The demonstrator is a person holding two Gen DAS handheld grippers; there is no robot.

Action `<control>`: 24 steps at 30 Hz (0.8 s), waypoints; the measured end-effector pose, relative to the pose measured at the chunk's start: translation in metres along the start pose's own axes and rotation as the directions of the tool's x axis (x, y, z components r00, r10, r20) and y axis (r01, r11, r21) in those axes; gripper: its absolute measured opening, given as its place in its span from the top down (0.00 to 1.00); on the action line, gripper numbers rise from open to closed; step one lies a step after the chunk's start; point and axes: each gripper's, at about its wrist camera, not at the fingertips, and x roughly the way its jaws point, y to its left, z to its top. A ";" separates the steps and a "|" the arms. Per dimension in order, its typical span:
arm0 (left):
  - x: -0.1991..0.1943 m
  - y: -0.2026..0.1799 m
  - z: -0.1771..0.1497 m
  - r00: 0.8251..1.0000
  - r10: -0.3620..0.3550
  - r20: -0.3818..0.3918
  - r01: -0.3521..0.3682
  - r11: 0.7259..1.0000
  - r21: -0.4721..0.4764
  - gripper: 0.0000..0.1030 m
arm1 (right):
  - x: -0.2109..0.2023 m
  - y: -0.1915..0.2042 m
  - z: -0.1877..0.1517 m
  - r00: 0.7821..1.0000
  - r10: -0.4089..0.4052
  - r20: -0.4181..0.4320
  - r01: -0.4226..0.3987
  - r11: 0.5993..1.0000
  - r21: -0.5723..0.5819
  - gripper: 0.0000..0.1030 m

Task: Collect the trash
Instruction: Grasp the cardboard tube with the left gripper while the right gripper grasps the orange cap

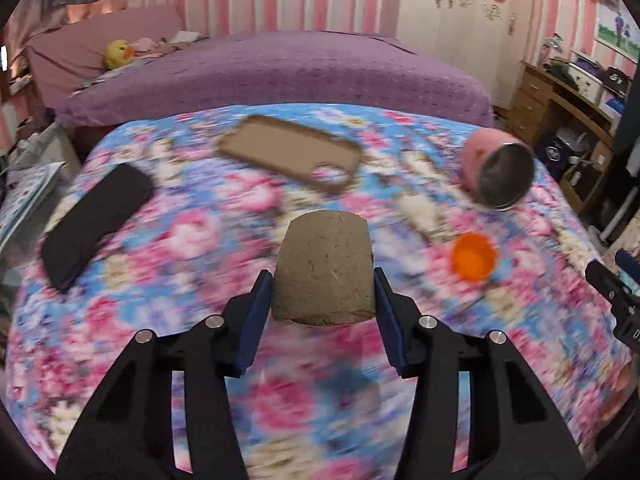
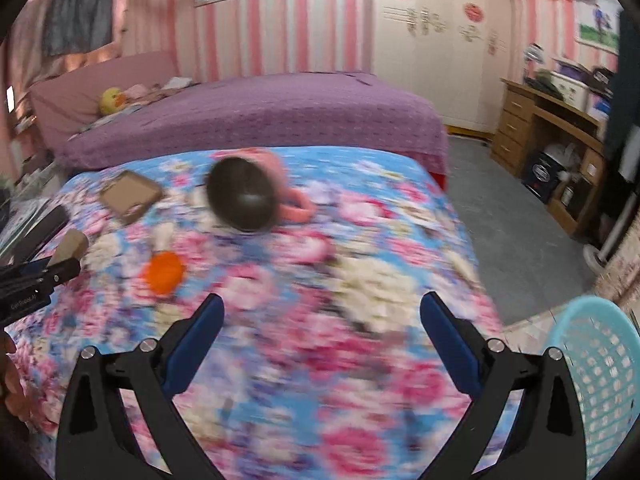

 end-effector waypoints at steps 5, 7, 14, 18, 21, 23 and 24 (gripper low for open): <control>0.001 0.046 -0.005 0.998 0.060 -0.013 -0.060 0.998 -0.026 0.53 | 0.015 0.046 0.007 0.998 0.056 -0.025 -0.057 0.998 -0.040 0.07; 0.001 0.058 -0.008 0.998 0.067 -0.021 -0.068 0.997 -0.043 0.53 | 0.025 0.060 0.008 0.996 0.068 -0.049 -0.071 0.996 -0.055 0.07; 0.001 0.083 -0.008 0.997 0.071 -0.030 -0.074 0.993 -0.092 0.53 | 0.060 0.102 0.016 0.984 0.118 -0.133 -0.131 0.987 -0.098 0.18; 0.001 0.085 -0.009 0.996 0.078 -0.031 -0.081 0.993 -0.085 0.53 | 0.073 0.115 0.013 0.976 0.128 -0.178 -0.153 0.980 -0.129 0.50; 0.000 0.085 -0.009 0.997 0.078 -0.027 -0.080 0.993 -0.088 0.53 | 0.070 0.118 0.012 0.976 0.140 -0.167 -0.164 0.976 -0.144 0.61; -0.002 0.084 -0.009 0.997 0.076 -0.024 -0.078 0.993 -0.088 0.53 | 0.069 0.118 0.012 0.977 0.147 -0.157 -0.169 0.976 -0.139 0.61; -0.003 0.082 -0.009 0.997 0.077 -0.023 -0.079 0.993 -0.085 0.53 | 0.067 0.117 0.012 0.977 0.151 -0.148 -0.171 0.976 -0.134 0.61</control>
